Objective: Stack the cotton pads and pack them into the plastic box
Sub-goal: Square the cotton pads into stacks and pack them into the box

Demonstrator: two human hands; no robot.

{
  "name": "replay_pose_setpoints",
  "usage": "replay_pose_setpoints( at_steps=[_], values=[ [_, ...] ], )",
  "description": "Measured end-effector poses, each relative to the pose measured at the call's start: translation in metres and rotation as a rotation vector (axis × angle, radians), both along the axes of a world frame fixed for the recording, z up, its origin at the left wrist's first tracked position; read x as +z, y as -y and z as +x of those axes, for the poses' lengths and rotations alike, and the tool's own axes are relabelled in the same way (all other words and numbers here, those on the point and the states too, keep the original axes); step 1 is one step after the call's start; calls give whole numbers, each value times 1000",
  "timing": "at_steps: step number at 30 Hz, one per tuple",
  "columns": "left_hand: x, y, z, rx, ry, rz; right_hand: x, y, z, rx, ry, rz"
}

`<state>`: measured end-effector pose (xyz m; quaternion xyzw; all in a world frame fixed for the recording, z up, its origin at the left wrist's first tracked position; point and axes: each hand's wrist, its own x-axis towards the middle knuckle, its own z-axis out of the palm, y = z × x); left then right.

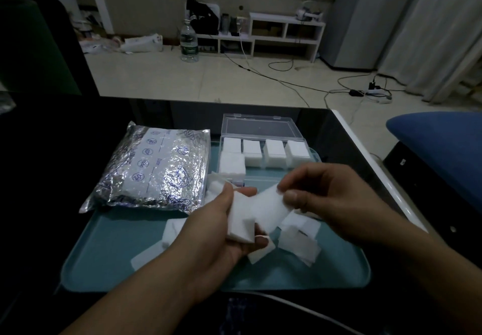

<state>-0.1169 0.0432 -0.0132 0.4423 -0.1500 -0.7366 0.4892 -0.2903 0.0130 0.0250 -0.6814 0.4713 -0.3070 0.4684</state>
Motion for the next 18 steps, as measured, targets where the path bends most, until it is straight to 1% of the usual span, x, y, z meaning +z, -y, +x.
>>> replay_pose_setpoints(
  at_steps=[2,4,6,7,9,11,13,15,18],
  values=[
    [-1,-2,-2,-65,-18,-6,-6,-3,7,87,-210,-100],
    [0,-4,-3,-132,-36,-13,-16,-5,13,94,-377,-282],
    [-1,-4,-4,-158,-39,-4,-23,-5,18,96,-432,-445],
    [-1,-4,-5,-160,-53,1,-26,-5,19,91,-426,-485],
    [-1,-3,-5,-147,-89,8,-31,-5,20,45,-404,-509],
    [-1,-2,-5,-97,-114,19,-30,-6,17,10,-380,-474],
    [-2,0,-2,-57,-96,20,-26,-10,16,68,-367,-365],
    [-3,-1,-1,-49,-61,11,-24,-16,19,158,-409,-291],
    [-5,-2,-3,-27,-62,-12,-31,-20,27,174,-413,-320]
  ],
)
